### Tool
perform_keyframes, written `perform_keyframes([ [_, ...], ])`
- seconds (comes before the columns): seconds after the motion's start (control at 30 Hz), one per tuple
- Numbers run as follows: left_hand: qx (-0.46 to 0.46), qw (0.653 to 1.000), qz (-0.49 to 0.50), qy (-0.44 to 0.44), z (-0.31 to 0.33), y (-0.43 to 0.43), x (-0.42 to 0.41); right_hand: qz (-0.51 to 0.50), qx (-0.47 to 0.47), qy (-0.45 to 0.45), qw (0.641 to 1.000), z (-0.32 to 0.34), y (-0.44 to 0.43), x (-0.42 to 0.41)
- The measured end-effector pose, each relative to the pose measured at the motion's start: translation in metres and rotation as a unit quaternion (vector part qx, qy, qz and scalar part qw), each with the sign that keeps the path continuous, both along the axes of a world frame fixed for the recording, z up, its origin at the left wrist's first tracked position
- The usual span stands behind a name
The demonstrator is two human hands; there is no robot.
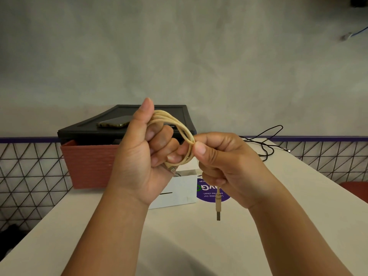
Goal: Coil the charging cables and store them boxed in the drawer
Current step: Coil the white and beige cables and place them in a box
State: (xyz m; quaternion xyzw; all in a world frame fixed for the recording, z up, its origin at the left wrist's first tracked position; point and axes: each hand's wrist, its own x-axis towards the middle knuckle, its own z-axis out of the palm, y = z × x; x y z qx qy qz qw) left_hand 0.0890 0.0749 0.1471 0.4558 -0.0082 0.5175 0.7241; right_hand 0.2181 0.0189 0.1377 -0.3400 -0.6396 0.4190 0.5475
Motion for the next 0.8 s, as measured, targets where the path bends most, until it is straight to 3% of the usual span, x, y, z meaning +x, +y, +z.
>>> perform_keyframes([
  [0.3,0.03,0.999,0.023,-0.008,0.0,-0.004,0.003,-0.005,0.013,-0.017,1.0,0.002,0.0,0.002],
  [0.43,0.053,0.998,-0.019,0.002,-0.003,-0.004,0.004,0.003,0.018,0.004,1.0,0.003,-0.002,0.007],
  [0.6,0.124,0.984,-0.063,0.113,-0.006,0.004,-0.012,-0.014,0.025,-0.037,0.999,0.005,-0.006,0.017],
  [0.8,0.217,0.928,-0.158,0.259,-0.009,0.019,-0.038,-0.009,0.023,-0.162,0.986,0.006,-0.009,0.025],
])
